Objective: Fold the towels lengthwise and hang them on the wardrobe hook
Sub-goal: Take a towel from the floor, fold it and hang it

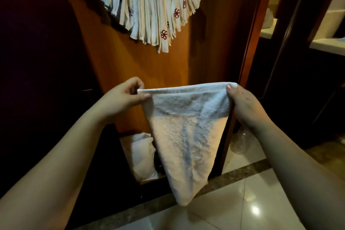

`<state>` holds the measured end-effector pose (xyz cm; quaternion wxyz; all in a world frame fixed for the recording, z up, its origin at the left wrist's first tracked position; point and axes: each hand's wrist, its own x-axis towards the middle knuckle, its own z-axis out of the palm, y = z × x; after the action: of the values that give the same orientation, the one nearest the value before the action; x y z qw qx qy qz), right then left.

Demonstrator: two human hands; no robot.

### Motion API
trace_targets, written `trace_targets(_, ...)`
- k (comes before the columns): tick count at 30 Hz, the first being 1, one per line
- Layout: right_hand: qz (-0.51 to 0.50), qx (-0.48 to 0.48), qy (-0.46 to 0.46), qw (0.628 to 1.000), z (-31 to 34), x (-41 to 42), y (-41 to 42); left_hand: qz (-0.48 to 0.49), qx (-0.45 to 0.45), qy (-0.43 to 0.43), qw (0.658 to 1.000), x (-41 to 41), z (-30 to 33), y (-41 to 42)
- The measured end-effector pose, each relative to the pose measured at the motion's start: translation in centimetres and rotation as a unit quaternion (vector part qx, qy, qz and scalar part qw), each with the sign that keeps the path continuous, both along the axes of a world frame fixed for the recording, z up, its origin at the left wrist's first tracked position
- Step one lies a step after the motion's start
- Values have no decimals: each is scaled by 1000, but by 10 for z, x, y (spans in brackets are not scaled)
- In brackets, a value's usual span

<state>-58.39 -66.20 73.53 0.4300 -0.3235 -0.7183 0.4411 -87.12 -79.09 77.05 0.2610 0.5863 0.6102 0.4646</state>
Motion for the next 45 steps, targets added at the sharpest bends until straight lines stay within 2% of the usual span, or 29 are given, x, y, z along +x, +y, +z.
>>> trace_targets(2, -25, 7, 39, 999, 5, -6, 0, -10, 81, -153, 985, 3, -6, 4)
trace_targets(4, -52, 10, 88, 995, 11, -15, -1, 11, 142, -240, 960, 12, -8, 9)
trace_targets(7, -71, 30, 118, 990, 22, -29, -3, 2, 112, -318, 941, 26, -17, 16)
trace_targets(9, -77, 30, 117, 990, 26, -33, -1, 8, 88, -322, 942, 31, -23, 17)
trace_targets(14, -84, 40, 89, 992, 23, -25, 2, 52, 141, -311, 939, 24, -19, 18)
trace_targets(19, -91, 36, 108, 989, 17, -20, 1, 47, 140, -335, 930, 35, -13, 17)
trace_targets(22, -59, -17, 128, 990, 14, -17, 5, 39, 128, -347, 928, 39, -14, 17)
trace_targets(27, 35, -176, 151, 972, -2, -19, 7, 40, 71, -387, 918, 39, -28, 15)
trace_targets(31, 172, -312, 132, 925, -22, -16, 13, 50, 38, -402, 913, 39, -38, 14)
trace_targets(35, 252, -365, 130, 887, -31, -9, 17, 57, 26, -400, 914, 37, -45, 13)
trace_targets(39, 238, -402, 126, 875, -40, -13, 16, 62, 7, -384, 921, 32, -50, 12)
trace_targets(45, 143, -453, 164, 864, -55, -33, 7, 155, -11, -296, 943, 34, -67, 15)
